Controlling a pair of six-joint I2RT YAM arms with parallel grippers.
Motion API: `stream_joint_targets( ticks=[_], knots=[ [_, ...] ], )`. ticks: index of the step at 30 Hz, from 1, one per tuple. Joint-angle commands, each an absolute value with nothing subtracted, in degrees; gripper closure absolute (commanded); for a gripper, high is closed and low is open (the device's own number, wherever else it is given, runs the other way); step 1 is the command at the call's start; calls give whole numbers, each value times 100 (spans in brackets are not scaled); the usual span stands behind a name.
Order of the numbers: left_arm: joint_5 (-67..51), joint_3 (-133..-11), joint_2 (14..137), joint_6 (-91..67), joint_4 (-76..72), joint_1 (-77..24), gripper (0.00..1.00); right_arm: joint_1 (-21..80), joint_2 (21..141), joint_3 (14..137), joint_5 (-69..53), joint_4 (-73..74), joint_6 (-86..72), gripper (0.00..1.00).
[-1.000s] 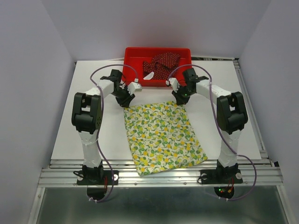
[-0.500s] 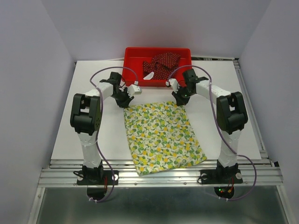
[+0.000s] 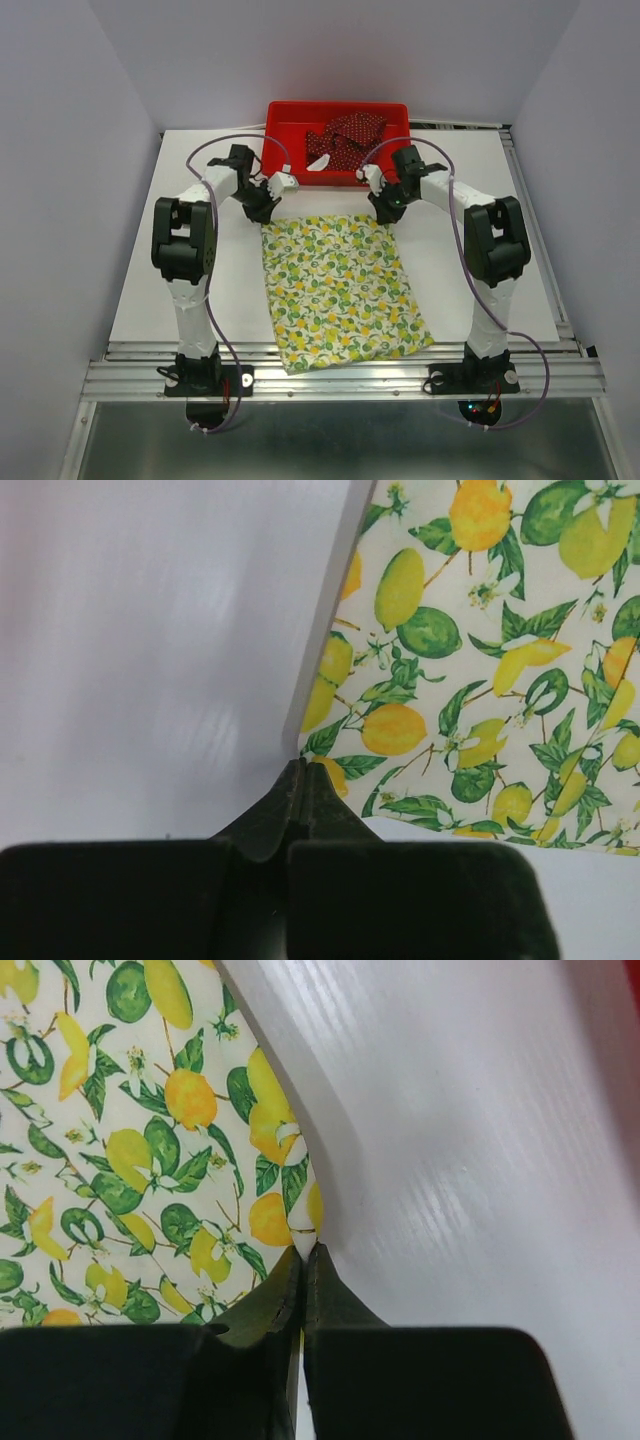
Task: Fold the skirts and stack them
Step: Fold the skirt
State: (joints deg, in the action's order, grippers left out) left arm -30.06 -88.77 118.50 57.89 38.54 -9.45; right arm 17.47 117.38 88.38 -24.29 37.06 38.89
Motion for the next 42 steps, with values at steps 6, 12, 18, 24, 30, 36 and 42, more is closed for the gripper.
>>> stream_joint_targets(
  ticks=[6,12,18,24,30,36,42],
  knots=[
    [-2856,-10552,11890,5546,4191,-738,100,1283,11803,9886,-2364,3568,3630,99],
    [-2839,-11039,11831,5537,4289,-729,100,1230,11777,10256,-2321,3568,3718,99],
    [-2812,-11128,11383,5660,4394,-729,100,1178,11488,10346,-2355,3560,3866,99],
    [-2918,-10206,10540,5976,4544,-765,100,1178,10637,9196,-2496,3586,4455,99],
    [-3041,-8712,9555,6187,4544,-949,100,1178,10020,7921,-2531,3279,4764,99],
    [-2875,-6963,8746,6083,4088,-1528,100,1178,9624,6839,-2707,3068,4808,99],
    [-2760,-6425,9174,5661,3639,-1784,100,1292,9860,6363,-2654,2725,4614,99]
  ],
)
